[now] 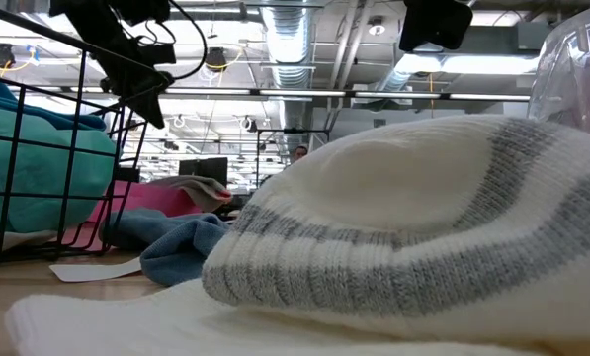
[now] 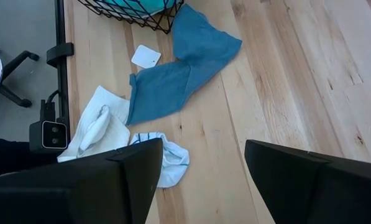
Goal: Pick & Place Cloths
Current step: Put the gray sock into the red bin
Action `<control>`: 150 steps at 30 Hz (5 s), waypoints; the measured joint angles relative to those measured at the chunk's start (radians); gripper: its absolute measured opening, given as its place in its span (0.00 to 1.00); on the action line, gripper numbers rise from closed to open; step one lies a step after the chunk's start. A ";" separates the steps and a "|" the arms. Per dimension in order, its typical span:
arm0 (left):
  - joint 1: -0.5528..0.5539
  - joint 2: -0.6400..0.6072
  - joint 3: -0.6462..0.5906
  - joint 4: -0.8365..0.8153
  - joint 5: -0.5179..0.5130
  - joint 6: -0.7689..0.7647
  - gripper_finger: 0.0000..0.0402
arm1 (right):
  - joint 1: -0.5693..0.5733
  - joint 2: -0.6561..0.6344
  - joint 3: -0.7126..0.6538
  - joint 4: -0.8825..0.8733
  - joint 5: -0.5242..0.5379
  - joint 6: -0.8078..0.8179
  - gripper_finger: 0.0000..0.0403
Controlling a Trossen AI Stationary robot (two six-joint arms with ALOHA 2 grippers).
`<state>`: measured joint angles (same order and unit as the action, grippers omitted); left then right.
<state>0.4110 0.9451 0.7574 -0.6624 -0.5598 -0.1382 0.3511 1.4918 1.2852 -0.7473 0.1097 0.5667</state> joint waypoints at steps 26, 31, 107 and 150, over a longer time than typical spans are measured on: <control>-0.129 0.181 0.000 0.345 0.293 0.097 0.70 | -0.013 0.000 0.000 0.003 0.000 -0.027 0.56; -0.128 0.300 0.000 0.374 0.288 0.168 0.70 | -0.013 0.000 0.000 0.003 0.000 -0.026 0.56; -0.130 0.342 0.000 0.464 0.234 0.346 0.70 | -0.011 0.000 0.000 0.000 -0.004 0.036 0.56; -0.090 0.346 0.051 0.468 -0.048 0.249 0.00 | -0.012 0.000 0.000 0.000 -0.005 0.037 0.56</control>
<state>0.3214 1.2911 0.8089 -0.1945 -0.6077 0.1113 0.3389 1.4921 1.2854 -0.7473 0.1050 0.6033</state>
